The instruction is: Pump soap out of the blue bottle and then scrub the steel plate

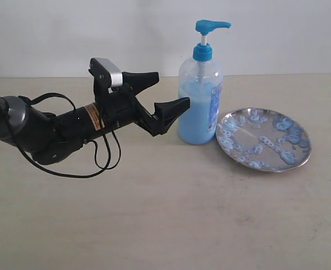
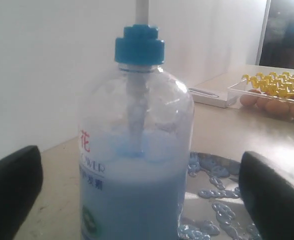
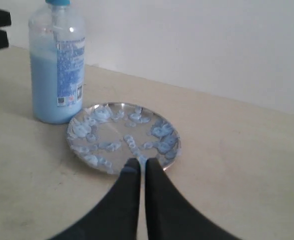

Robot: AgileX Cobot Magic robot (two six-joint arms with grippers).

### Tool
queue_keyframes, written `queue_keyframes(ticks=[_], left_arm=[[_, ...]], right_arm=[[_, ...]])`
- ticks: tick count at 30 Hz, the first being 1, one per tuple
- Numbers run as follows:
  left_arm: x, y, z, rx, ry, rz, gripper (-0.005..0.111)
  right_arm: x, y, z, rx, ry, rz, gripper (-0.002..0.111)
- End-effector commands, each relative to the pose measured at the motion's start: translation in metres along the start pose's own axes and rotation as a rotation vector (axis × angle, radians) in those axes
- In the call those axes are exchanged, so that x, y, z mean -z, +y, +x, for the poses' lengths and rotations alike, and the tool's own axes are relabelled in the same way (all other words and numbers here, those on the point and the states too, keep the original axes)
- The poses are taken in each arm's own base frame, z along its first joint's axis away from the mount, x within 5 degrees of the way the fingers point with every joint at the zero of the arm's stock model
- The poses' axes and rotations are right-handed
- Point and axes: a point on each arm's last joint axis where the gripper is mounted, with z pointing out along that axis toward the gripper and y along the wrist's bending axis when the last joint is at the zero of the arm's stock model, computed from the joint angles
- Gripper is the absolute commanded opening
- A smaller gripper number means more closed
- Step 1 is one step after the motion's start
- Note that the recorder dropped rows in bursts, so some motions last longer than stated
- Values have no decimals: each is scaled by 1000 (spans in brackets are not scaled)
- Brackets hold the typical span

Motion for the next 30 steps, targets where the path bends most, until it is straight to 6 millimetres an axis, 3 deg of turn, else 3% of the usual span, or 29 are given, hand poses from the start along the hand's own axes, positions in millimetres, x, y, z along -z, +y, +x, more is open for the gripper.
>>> queue_keyframes(ticks=[1, 10, 15, 20, 26, 28, 30], left_arm=[[-2, -2, 4, -2, 8, 8, 108], [-2, -4, 7, -9, 25, 28, 108], [-7, 0, 11, -14, 26, 28, 108], [-16, 7, 17, -26, 16, 29, 108], [-19, 9, 21, -43, 52, 34, 108], [-19, 9, 21, -43, 52, 34, 108], [-20, 9, 20, -45, 51, 34, 108]], right_arm=[[1, -1, -13, -75, -138, 4, 0], [2, -1, -17, -403, -188, -24, 0], [3, -2, -20, -405, -218, -25, 0], [-10, -4, -33, -403, -287, -27, 0], [-62, -2, -26, -403, -141, -23, 0], [-96, -2, -33, -388, -85, -21, 0], [-142, -2, -40, -349, -15, -24, 0]])
